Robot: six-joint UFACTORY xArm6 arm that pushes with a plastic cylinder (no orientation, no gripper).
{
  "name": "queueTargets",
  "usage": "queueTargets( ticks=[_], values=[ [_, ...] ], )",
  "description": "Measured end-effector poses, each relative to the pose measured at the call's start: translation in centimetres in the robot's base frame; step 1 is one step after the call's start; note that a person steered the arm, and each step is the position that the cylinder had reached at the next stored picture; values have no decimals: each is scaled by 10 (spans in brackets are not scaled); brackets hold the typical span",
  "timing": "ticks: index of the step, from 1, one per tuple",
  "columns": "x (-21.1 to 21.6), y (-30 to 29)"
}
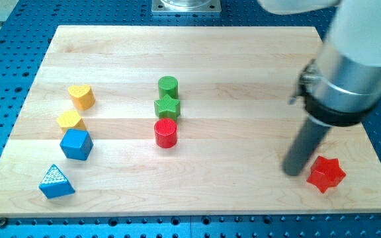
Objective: Slide the arm towards the red circle
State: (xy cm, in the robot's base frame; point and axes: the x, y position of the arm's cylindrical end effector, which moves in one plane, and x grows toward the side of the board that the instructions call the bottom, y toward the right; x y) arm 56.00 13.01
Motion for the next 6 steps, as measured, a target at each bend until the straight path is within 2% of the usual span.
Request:
queueTargets(
  ticks=[2, 3, 4, 6],
  values=[
    [-1, -237],
    [-2, -247],
    [-3, -226],
    [-12, -219]
  ],
)
